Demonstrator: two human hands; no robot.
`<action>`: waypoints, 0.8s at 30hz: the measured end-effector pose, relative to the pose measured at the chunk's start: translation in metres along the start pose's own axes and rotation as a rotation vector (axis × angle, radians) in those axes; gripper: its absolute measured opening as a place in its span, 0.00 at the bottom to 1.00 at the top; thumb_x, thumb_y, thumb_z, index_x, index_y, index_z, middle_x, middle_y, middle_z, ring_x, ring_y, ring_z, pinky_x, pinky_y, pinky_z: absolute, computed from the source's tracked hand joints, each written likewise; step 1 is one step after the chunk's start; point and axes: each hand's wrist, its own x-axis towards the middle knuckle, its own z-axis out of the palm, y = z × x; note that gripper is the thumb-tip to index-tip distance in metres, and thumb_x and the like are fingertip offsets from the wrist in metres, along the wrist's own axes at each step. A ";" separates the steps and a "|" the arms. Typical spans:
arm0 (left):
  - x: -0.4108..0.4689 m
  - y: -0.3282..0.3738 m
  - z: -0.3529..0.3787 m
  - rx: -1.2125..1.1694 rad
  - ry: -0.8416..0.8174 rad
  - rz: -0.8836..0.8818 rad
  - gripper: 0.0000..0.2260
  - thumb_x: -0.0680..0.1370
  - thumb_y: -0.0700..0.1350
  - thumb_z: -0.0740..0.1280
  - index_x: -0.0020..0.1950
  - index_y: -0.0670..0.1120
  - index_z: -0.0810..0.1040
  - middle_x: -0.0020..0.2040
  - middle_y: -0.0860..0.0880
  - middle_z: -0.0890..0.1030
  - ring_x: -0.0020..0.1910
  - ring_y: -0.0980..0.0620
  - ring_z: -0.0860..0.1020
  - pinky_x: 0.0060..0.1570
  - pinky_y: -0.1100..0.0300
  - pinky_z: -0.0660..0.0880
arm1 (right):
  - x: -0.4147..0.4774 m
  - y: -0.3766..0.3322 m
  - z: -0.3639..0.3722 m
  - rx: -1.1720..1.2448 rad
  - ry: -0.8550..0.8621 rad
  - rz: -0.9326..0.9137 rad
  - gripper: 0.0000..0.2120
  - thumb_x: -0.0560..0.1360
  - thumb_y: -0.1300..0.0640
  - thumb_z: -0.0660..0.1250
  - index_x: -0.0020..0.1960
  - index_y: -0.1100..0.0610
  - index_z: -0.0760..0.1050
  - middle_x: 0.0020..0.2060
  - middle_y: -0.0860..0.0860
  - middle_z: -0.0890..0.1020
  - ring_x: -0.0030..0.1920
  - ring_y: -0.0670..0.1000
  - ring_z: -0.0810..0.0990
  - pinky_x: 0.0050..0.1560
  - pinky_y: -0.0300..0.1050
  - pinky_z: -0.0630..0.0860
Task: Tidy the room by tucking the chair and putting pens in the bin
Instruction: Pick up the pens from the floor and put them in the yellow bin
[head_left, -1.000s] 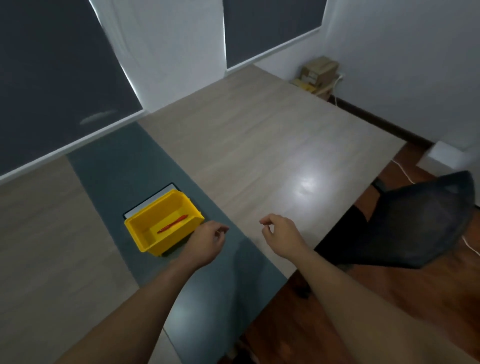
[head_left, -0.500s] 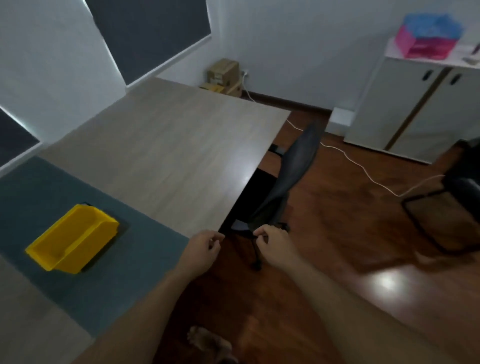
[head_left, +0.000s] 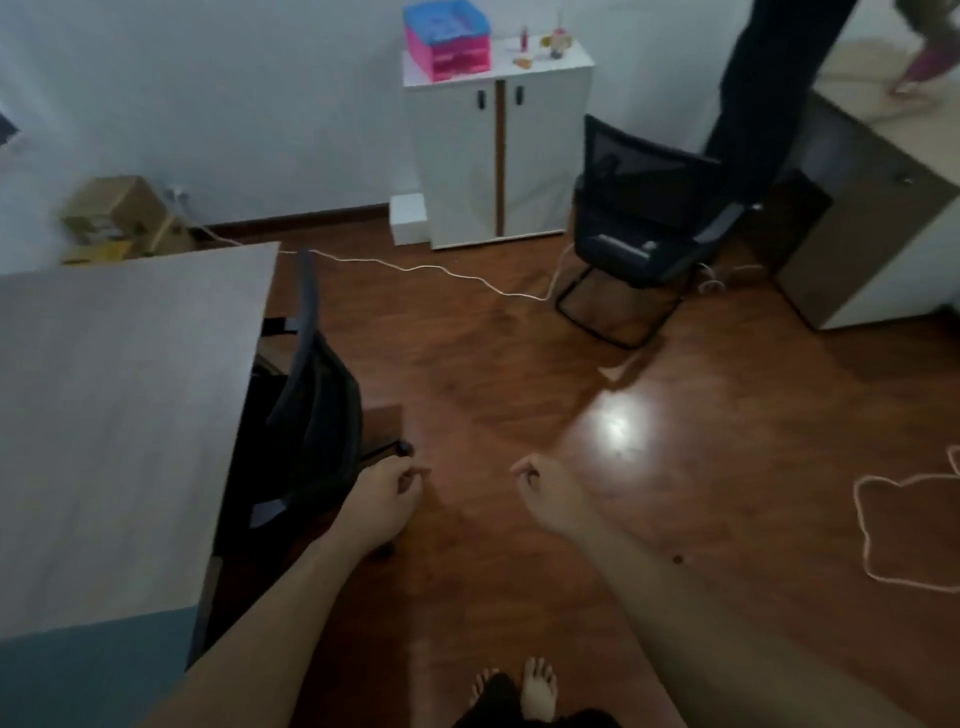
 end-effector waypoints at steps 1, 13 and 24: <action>0.011 0.013 0.009 0.013 -0.027 0.036 0.13 0.87 0.47 0.63 0.69 0.52 0.82 0.62 0.54 0.82 0.58 0.53 0.82 0.58 0.57 0.80 | -0.012 0.007 -0.015 0.013 0.029 0.047 0.14 0.77 0.54 0.62 0.56 0.54 0.83 0.50 0.54 0.88 0.52 0.56 0.86 0.58 0.54 0.81; 0.060 0.156 0.125 0.101 -0.280 0.374 0.13 0.86 0.43 0.65 0.68 0.47 0.84 0.66 0.48 0.84 0.63 0.47 0.82 0.65 0.54 0.76 | -0.129 0.124 -0.130 0.084 0.337 0.491 0.10 0.81 0.57 0.65 0.58 0.53 0.84 0.50 0.56 0.88 0.51 0.58 0.87 0.49 0.47 0.80; 0.091 0.265 0.236 0.155 -0.342 0.296 0.13 0.86 0.45 0.64 0.67 0.48 0.85 0.65 0.48 0.86 0.62 0.48 0.83 0.60 0.58 0.76 | -0.126 0.293 -0.214 0.117 0.262 0.544 0.11 0.80 0.55 0.67 0.58 0.55 0.86 0.55 0.57 0.88 0.60 0.60 0.84 0.60 0.51 0.80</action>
